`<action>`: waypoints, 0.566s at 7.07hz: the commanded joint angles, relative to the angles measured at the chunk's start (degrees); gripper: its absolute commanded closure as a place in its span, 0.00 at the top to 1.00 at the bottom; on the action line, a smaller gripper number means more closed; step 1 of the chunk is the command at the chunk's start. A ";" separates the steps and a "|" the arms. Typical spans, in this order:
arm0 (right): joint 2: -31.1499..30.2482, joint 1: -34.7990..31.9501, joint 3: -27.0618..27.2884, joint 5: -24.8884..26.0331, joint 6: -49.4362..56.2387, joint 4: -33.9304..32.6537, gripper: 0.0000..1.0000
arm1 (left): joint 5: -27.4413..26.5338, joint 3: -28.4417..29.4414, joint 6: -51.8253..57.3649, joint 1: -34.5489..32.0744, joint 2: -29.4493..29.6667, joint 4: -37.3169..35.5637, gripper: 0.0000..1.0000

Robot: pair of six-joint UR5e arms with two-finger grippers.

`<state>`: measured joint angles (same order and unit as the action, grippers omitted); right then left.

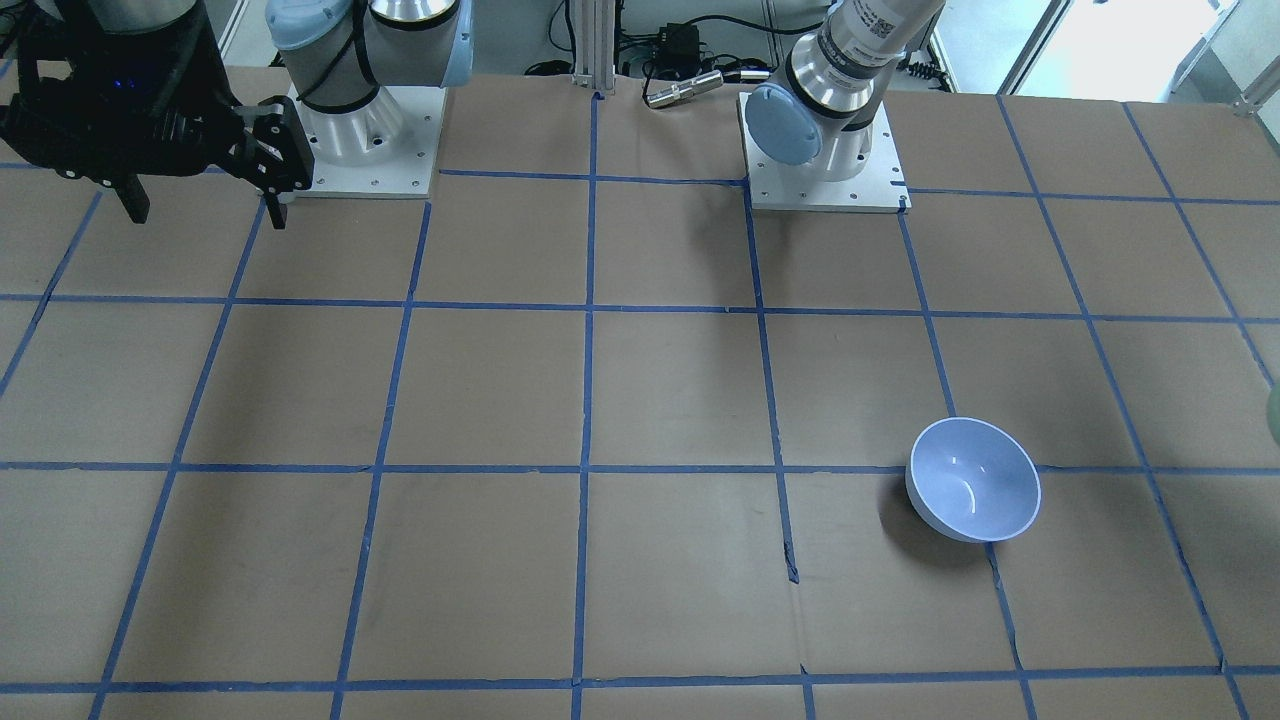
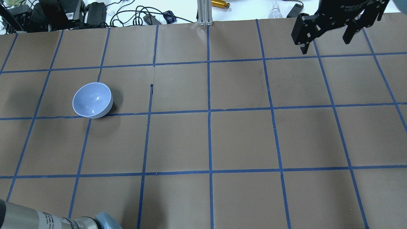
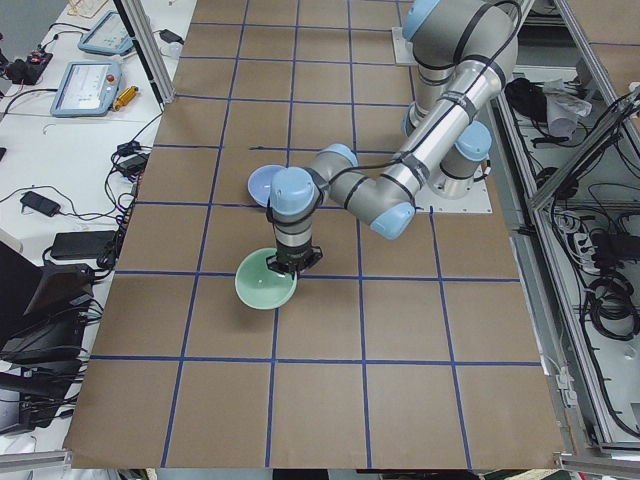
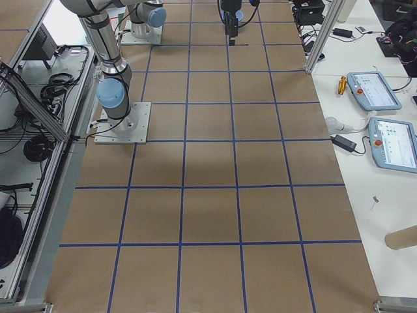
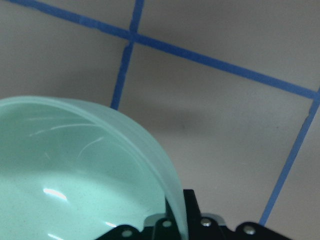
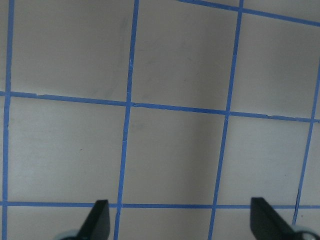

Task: Stack green bowl on blue bowl
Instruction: 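Lift the green bowl and carry it toward the light blue bowl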

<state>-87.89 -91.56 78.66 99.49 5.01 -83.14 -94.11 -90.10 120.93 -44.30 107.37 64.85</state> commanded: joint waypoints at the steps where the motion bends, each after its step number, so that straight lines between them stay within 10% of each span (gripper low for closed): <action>1: 0.00 -0.02 0.00 0.00 0.00 0.00 1.00 | -0.29 -0.69 -11.44 -10.93 -4.08 1.58 0.00; 4: 0.00 0.06 0.00 0.00 0.00 0.00 1.00 | -0.98 -1.83 -30.25 -23.51 -4.98 5.46 0.00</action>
<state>-87.89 -91.56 78.66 99.49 5.01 -83.15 -94.60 -91.19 98.42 -62.93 102.47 69.40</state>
